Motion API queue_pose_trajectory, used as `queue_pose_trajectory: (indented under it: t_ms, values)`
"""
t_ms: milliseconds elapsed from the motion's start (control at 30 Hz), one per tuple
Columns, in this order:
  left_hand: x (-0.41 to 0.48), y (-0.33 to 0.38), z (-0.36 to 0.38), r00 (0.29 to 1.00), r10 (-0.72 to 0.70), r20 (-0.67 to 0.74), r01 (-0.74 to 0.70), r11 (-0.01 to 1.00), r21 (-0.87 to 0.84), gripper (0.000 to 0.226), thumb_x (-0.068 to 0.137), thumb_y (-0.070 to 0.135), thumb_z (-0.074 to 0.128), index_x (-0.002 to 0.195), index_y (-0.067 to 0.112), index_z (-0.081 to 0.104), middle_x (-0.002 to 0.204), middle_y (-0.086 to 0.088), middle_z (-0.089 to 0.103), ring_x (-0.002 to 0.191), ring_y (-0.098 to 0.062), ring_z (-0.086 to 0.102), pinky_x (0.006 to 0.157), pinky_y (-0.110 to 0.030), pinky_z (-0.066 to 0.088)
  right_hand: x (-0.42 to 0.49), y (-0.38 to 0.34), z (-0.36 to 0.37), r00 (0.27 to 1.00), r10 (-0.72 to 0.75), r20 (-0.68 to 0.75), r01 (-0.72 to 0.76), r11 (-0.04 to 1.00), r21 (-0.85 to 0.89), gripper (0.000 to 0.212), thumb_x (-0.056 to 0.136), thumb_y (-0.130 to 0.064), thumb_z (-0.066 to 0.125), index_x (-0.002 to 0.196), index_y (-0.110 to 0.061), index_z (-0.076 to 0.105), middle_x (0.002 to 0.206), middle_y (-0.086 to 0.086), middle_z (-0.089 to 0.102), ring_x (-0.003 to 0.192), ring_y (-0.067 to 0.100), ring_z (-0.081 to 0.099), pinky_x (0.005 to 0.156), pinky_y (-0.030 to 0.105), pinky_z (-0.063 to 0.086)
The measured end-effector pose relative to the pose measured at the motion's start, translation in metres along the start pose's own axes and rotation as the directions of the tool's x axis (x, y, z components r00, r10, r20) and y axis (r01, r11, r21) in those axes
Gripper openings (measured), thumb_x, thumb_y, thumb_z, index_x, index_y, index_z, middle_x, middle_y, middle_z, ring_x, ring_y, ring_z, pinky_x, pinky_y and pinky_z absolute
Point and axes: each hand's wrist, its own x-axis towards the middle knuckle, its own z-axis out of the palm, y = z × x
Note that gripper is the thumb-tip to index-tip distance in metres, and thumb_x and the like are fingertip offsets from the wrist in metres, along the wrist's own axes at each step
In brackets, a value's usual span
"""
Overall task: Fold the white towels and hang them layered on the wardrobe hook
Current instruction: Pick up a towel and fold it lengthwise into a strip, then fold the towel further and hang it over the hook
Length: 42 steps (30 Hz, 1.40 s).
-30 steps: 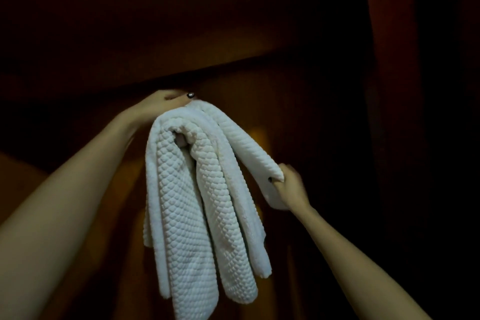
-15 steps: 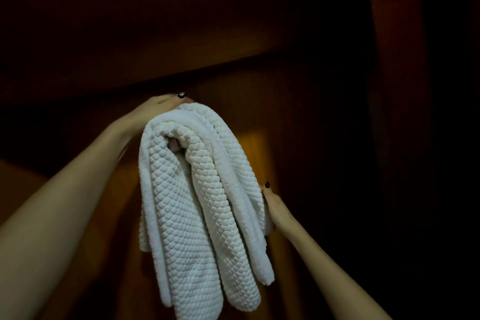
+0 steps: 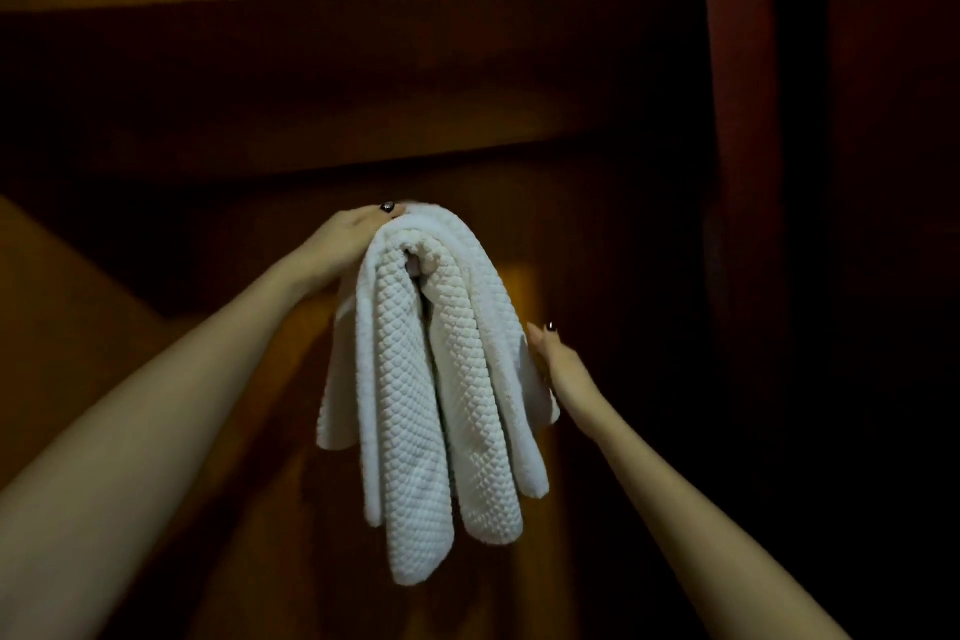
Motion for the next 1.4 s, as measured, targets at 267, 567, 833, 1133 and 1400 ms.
queue_pose_trajectory:
  t_ms: [267,567,833,1133,1400]
  values:
    - [-0.095,-0.022,0.030,0.972,0.164,-0.169,-0.130,0.972,0.198,0.047,0.104,0.024,0.045,0.148,0.011,0.038,0.155,-0.009,0.034,0.143,-0.021,0.031,0.109,-0.024,0.022,-0.094,-0.050,0.005,0.994,-0.113,-0.007,0.107,0.957,-0.269,0.059,0.105,-0.047,0.031,0.109,0.004,0.061,0.110,0.015,0.067,0.096,0.027,0.061,0.087,0.043,0.047]
    - [-0.266,-0.102,0.140,0.993,-0.066,0.102,0.044,0.978,0.204,0.052,0.098,0.027,0.057,0.147,0.017,0.043,0.152,-0.005,0.039,0.141,-0.022,0.033,0.116,-0.034,0.025,-0.247,0.019,0.015,0.985,0.137,0.108,-0.048,0.807,-0.589,0.052,0.104,-0.038,0.043,0.148,-0.011,0.040,0.153,0.008,0.041,0.142,0.022,0.036,0.114,0.033,0.028]
    - [-0.417,-0.184,0.230,0.890,-0.356,0.284,0.329,0.934,0.139,0.052,0.101,0.029,0.052,0.149,0.023,0.037,0.156,-0.001,0.033,0.145,-0.022,0.025,0.114,-0.039,0.024,-0.365,0.157,0.027,0.845,0.514,0.148,-0.228,0.597,-0.769,0.063,0.100,-0.028,0.055,0.153,-0.007,0.028,0.158,0.012,0.030,0.146,0.027,0.029,0.119,0.039,0.026]
    - [-0.576,-0.284,0.341,0.689,-0.509,0.517,0.460,0.857,0.230,0.051,0.097,0.017,0.059,0.145,0.008,0.044,0.150,-0.011,0.042,0.139,-0.028,0.036,0.112,-0.031,0.025,-0.496,0.319,0.035,0.660,0.743,0.107,-0.419,0.483,-0.769,0.047,0.094,-0.014,0.061,0.138,-0.001,0.049,0.138,0.023,0.054,0.125,0.040,0.051,0.100,0.045,0.043]
    - [-0.745,-0.386,0.474,0.483,-0.648,0.588,0.623,0.727,0.289,0.046,0.093,0.019,0.064,0.137,0.008,0.052,0.138,-0.008,0.055,0.131,-0.025,0.049,0.110,-0.033,0.036,-0.643,0.488,0.023,0.388,0.921,0.018,-0.593,0.264,-0.761,0.062,0.098,-0.027,0.058,0.151,-0.005,0.033,0.154,0.016,0.037,0.140,0.031,0.037,0.115,0.038,0.031]
